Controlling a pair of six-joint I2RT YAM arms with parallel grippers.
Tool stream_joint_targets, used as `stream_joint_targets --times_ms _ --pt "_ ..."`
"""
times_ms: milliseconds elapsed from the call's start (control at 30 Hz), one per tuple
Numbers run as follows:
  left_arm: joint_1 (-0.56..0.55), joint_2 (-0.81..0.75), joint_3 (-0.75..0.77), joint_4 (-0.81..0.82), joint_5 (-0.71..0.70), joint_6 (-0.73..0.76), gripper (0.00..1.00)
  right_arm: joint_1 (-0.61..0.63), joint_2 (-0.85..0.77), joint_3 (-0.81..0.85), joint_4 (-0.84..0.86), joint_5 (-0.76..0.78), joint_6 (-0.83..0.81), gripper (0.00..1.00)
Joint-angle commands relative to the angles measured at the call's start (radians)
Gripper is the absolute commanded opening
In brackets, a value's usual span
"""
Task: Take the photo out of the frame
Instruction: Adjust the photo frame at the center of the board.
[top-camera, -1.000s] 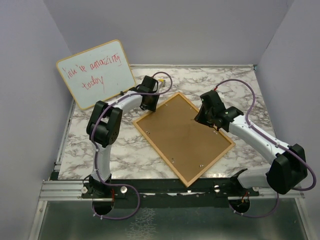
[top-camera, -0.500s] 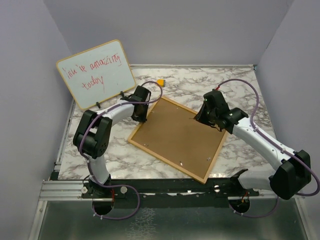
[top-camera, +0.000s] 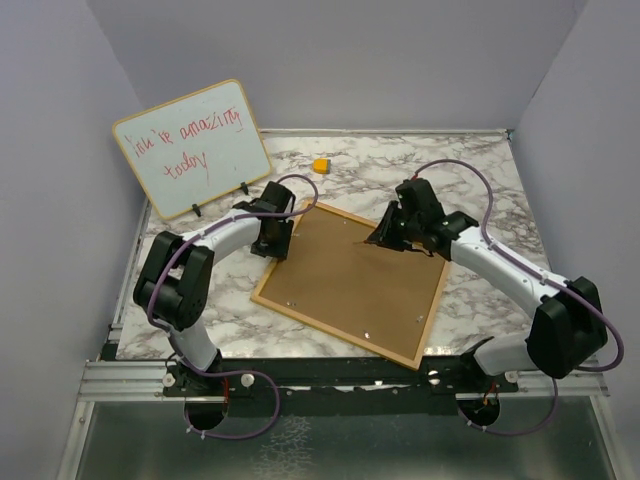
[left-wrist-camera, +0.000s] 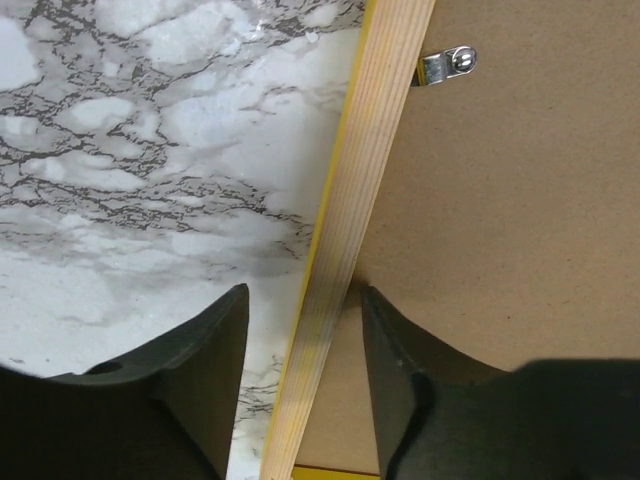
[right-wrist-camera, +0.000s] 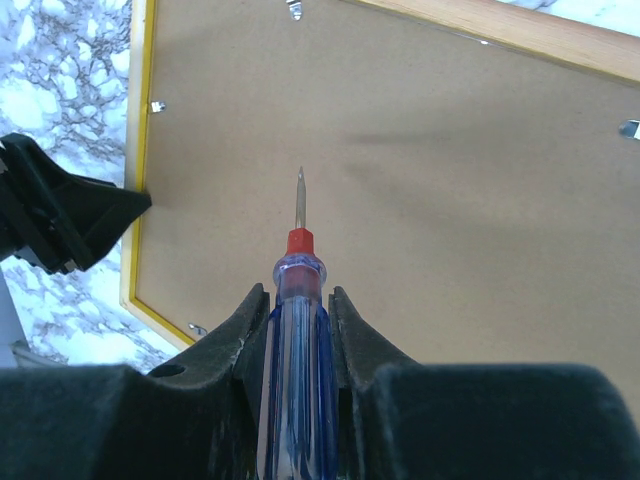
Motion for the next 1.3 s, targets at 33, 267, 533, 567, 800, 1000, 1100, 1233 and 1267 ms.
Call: stream_joint_targets --times_ms 33,267,533,567,800,1000,1100,1233,1267 --pt "-0.004 -0.011 0.060 -0.077 -0.079 0.003 0.59 0.023 0.049 0.016 0.093 -0.075 0.015 0.01" --pt "0.017 -0.010 0.069 -0.016 -0.123 -0.019 0.62 0.102 0.138 0.094 0.110 0.033 0.073 0.00" --pt "0.022 -0.017 0.028 -0.039 -0.088 -0.002 0.58 0.150 0.240 0.221 0.103 0.086 0.090 0.01" --pt "0.022 -0.020 0.024 -0.040 -0.084 0.000 0.58 0.156 0.256 0.239 0.098 0.093 0.093 0.00" --pt "0.022 0.017 0.025 -0.061 -0.103 -0.008 0.55 0.164 0.352 0.337 0.065 0.132 0.169 0.01" --pt "0.022 -0.045 0.005 -0.040 -0.036 -0.001 0.64 0.164 0.410 0.383 0.058 0.141 0.197 0.01" --pt "0.022 -0.060 -0.004 -0.034 0.021 0.007 0.69 0.164 0.434 0.406 0.070 0.122 0.193 0.00" --pt "0.022 -0.065 -0.036 -0.048 0.044 -0.006 0.68 0.164 0.465 0.423 0.080 0.094 0.191 0.00" --pt "0.022 -0.078 -0.060 -0.042 0.052 -0.012 0.68 0.164 0.471 0.422 0.087 0.085 0.189 0.00"
